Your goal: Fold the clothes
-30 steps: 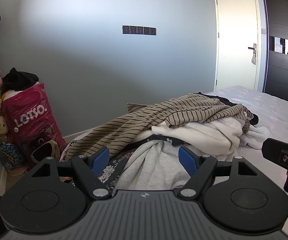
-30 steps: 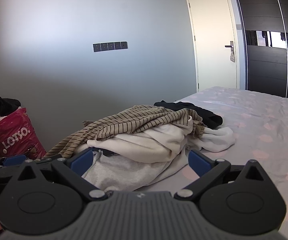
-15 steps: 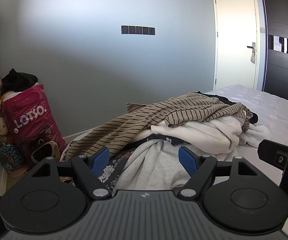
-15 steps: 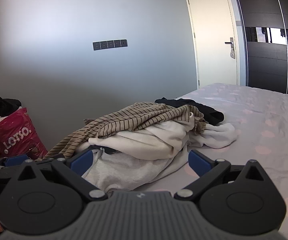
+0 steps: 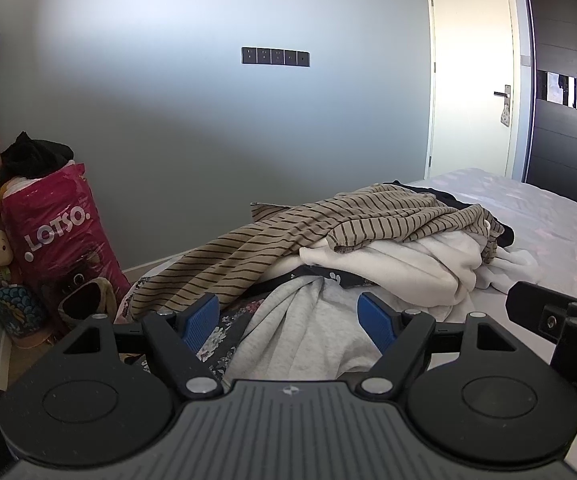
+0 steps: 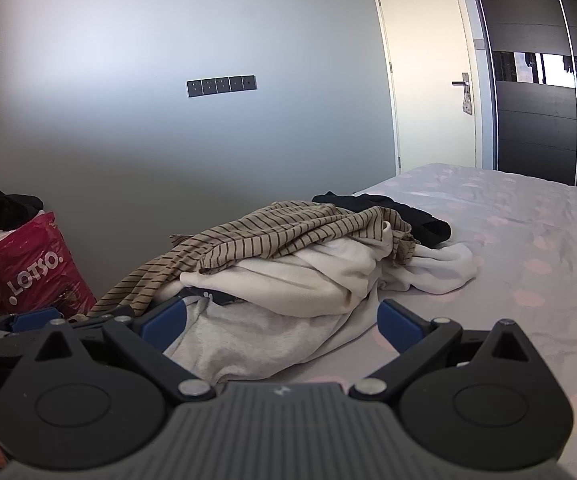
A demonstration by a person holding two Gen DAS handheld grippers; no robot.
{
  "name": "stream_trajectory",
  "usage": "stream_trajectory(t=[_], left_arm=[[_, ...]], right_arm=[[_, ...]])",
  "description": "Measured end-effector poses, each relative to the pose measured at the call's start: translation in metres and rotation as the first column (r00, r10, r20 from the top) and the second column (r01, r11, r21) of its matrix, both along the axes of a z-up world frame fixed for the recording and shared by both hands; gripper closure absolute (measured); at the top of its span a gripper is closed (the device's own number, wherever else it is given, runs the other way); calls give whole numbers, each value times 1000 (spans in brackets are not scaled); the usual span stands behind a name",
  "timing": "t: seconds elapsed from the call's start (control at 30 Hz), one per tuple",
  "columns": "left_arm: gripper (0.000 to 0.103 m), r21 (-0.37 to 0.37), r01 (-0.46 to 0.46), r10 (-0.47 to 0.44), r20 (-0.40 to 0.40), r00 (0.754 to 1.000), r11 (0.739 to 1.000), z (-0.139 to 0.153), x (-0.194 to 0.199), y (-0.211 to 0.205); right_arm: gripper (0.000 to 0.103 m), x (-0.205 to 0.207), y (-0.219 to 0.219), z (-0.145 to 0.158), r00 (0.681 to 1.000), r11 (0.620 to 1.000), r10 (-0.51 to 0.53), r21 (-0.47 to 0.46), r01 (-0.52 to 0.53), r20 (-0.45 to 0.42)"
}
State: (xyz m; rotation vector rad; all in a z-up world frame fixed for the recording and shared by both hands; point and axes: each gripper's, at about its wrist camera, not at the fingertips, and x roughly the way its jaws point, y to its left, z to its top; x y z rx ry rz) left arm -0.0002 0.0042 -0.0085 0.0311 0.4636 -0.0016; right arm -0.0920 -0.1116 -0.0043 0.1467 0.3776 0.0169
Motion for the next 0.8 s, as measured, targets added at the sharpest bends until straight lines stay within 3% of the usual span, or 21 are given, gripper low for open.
stream_trajectory(t=[0.13, 0.27, 0.33, 0.5, 0.63, 0.73, 0.8], left_arm=[[27, -16, 2, -3, -20, 1000, 1000, 0, 3, 0], [28, -158, 36, -56, -125, 991, 987, 0, 15, 9], [28, -188, 69, -96, -142, 985, 980, 1, 21, 10], [27, -156, 121, -146, -160, 976, 980, 13, 44, 9], [28, -176, 144, -174, -172, 970, 974, 30, 70, 16], [28, -149, 173, -195, -151, 969, 974, 40, 93, 16], [28, -83, 198, -208, -131, 969, 977, 41, 107, 11]], right_arm=[[1, 2, 0, -1, 1000, 1000, 1, 0, -1, -8], [1, 6, -3, -1, 1000, 1000, 8, 20, -8, -17], [1, 10, -7, 0, 1000, 999, 17, 33, -16, -23], [1, 29, -14, 7, 999, 999, 38, -6, -38, -31], [1, 55, -24, 15, 998, 997, 52, -48, -54, -39], [1, 79, -27, 19, 995, 994, 78, -77, -82, -57], [1, 94, -27, 20, 995, 992, 88, -89, -92, -47]])
